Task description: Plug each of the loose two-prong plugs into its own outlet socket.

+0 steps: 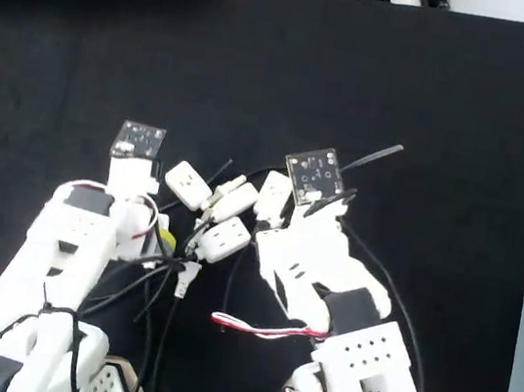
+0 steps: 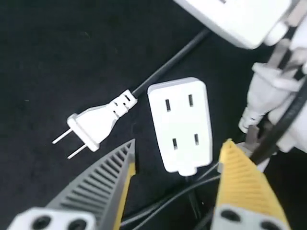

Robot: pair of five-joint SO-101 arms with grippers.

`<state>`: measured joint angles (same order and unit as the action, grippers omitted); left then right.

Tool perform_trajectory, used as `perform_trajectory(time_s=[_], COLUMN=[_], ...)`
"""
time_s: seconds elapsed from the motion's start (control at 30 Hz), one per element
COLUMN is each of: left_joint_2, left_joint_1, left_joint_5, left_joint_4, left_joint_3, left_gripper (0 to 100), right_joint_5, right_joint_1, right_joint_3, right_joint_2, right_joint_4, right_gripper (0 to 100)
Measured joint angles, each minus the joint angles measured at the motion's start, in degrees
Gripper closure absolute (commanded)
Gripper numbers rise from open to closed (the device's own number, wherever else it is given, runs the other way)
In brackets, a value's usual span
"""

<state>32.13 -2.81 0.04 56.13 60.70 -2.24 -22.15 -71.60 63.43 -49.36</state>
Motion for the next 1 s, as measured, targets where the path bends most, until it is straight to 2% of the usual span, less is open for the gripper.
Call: perform_trajectory(time_s=[0.13,0.23,0.4,0.6,0.73,0.83,1.0], left_joint_2=[0.0,0.7,1.49,0.97,1.14,1.76,1.49], left_joint_1=[-2.2,-3.34,-3.34,-3.16,-2.73,-0.09,5.8], left_joint_5=[0.18,-0.35,-11.25,-23.91,-29.19,-28.57,-19.52], left_joint_4=[-5.63,-10.37,-17.32,-18.02,-18.2,-18.2,-17.93], left_joint_3=[3.87,5.36,5.45,5.45,5.45,5.27,3.16], left_gripper=[92,97,97,96,85,80,77], right_joint_5=[0.0,0.0,0.0,0.0,0.0,0.0,0.0], right_joint_1=[0.0,0.0,0.0,0.0,0.0,0.0,0.0], right_joint_3=[0.0,0.0,0.0,0.0,0.0,0.0,0.0], right_joint_2=[0.0,0.0,0.0,0.0,0.0,0.0,0.0], right_joint_4=[0.0,0.0,-1.32,-1.67,-1.67,-1.67,-1.67], right_gripper=[98.6,98.6,98.6,98.6,98.6,98.5,98.5])
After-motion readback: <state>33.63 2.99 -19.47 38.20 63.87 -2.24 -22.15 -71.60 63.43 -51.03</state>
